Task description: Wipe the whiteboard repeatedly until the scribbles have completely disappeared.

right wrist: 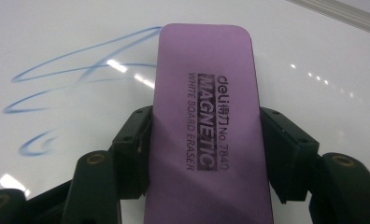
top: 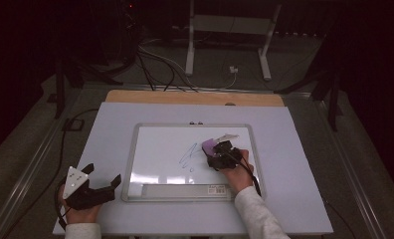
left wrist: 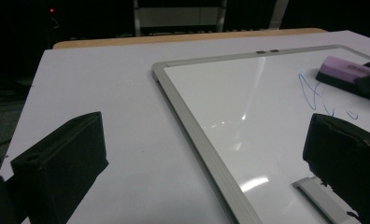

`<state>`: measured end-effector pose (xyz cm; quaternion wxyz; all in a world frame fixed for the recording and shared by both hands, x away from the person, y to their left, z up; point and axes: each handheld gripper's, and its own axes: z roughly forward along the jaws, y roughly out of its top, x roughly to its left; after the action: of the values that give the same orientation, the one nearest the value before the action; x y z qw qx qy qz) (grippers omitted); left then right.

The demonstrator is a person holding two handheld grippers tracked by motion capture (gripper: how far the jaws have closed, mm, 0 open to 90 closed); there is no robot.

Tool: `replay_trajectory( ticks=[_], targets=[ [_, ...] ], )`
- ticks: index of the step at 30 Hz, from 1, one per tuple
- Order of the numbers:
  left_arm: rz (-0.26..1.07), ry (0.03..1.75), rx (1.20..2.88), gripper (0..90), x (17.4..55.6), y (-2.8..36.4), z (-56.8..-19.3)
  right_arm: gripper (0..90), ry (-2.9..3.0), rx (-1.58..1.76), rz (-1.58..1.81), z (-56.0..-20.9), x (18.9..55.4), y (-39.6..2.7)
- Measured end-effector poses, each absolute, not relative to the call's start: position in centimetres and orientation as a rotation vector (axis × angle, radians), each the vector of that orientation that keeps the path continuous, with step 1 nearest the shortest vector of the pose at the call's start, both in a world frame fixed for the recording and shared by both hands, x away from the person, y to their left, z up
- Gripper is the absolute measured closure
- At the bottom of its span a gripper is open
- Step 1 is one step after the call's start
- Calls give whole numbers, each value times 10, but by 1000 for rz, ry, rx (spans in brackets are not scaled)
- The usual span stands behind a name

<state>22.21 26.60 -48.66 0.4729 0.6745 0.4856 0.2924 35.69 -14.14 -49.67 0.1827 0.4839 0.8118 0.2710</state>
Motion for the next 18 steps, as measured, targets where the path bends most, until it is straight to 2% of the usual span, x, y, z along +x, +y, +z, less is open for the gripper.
replay_trajectory(
  ticks=[11,18],
  targets=[
    [714,1187,1654,6,223,265,-487,407,2476,1110,839,-496,332,-103],
    [715,1190,1651,6,222,266,-487,407,2409,1208,803,-496,345,-116]
  ],
)
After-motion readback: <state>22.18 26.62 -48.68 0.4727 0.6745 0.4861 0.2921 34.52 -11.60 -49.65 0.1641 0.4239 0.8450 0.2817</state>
